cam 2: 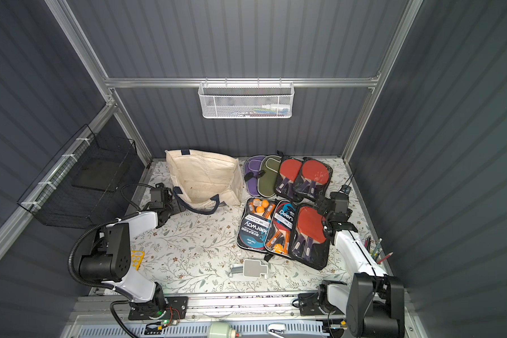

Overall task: Remove the ping pong set from the canvas bag
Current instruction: Reset both arms

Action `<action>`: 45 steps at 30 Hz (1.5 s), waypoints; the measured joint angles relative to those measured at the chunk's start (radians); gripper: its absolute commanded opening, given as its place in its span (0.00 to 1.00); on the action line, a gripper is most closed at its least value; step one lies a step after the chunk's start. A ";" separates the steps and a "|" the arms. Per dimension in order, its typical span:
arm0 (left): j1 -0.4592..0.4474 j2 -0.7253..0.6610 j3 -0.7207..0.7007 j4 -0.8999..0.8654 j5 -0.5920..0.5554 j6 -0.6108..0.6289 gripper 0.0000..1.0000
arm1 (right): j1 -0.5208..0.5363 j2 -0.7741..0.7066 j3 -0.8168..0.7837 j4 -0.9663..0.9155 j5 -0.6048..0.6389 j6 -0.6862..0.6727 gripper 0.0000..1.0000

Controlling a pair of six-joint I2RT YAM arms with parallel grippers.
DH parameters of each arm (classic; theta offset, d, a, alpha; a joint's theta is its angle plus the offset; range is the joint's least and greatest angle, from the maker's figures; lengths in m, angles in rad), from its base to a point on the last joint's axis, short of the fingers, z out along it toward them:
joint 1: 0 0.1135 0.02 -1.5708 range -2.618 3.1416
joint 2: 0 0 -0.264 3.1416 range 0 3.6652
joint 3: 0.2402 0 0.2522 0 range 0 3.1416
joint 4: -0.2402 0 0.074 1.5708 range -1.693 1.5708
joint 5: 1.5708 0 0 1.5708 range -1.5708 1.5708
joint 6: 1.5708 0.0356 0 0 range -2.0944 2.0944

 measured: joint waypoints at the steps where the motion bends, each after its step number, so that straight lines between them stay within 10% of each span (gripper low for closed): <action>1: 0.000 0.010 -0.003 0.023 -0.002 0.005 1.00 | -0.004 0.004 -0.012 0.028 0.000 -0.005 0.99; 45: 0.005 0.034 -0.301 0.644 0.039 0.155 1.00 | -0.014 0.291 -0.356 0.997 -0.126 -0.194 0.99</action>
